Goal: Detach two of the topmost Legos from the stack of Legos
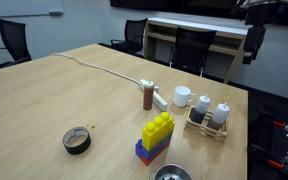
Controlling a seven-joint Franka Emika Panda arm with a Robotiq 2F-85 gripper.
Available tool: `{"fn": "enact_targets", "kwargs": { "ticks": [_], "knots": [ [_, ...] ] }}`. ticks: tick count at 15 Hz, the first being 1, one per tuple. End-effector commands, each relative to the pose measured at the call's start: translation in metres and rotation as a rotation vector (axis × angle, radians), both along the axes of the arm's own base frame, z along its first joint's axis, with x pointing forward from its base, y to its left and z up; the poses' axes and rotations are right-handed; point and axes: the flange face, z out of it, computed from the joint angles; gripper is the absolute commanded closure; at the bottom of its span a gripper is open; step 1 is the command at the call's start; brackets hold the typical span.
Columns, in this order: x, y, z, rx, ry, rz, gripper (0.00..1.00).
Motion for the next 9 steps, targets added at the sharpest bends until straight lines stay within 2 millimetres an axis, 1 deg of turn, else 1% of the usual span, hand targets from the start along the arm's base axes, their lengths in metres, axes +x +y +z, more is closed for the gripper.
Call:
{"fn": "enact_targets", "kwargs": {
  "ticks": [1, 3, 5, 8, 9],
  "knots": [
    [0.0, 0.0, 0.0, 0.0, 0.0, 0.0, 0.0],
    [0.004, 0.007, -0.001, -0.008, -0.019, 0.043, 0.0],
    [0.009, 0.02, -0.003, -0.027, -0.038, 0.104, 0.0],
    [0.021, 0.052, -0.007, -0.107, -0.099, 0.248, 0.0],
    [0.026, 0.067, -0.008, -0.129, -0.122, 0.303, 0.0]
  ]
}}
